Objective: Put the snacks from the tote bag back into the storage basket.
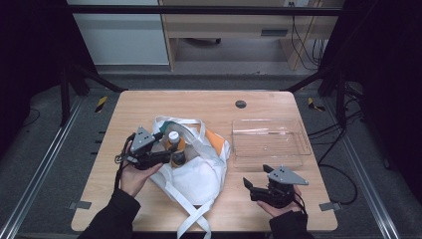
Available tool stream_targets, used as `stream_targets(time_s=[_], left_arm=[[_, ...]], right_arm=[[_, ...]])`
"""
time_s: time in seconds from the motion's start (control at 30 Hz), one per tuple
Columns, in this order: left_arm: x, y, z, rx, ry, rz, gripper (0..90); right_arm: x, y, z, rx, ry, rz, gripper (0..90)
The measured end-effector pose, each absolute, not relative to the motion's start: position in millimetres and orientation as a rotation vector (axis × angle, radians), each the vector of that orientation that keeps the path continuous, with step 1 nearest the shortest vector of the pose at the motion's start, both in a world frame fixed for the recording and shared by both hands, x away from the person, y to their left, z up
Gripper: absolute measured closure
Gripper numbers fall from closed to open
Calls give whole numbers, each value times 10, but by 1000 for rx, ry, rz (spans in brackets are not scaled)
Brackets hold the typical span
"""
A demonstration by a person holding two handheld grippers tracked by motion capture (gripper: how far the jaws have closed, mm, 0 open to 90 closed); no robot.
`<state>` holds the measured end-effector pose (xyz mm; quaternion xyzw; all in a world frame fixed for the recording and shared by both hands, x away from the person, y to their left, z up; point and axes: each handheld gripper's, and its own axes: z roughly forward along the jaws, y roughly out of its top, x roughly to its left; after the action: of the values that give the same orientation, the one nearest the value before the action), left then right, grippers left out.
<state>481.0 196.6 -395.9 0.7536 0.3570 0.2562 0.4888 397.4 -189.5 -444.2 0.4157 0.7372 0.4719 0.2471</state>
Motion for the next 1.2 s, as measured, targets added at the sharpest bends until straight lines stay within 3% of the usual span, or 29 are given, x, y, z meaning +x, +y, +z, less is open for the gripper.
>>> stream_targets(time_s=[0.43, 1.2], left_arm=[[4891, 1875, -4037, 1842, 865, 609, 372], [4948, 1851, -4037, 1804, 858, 624, 581]], right_arm=[[3920, -1937, -4459, 1141, 2016, 1287, 171], [3908, -1972, -4495, 1157, 2021, 1273, 172]])
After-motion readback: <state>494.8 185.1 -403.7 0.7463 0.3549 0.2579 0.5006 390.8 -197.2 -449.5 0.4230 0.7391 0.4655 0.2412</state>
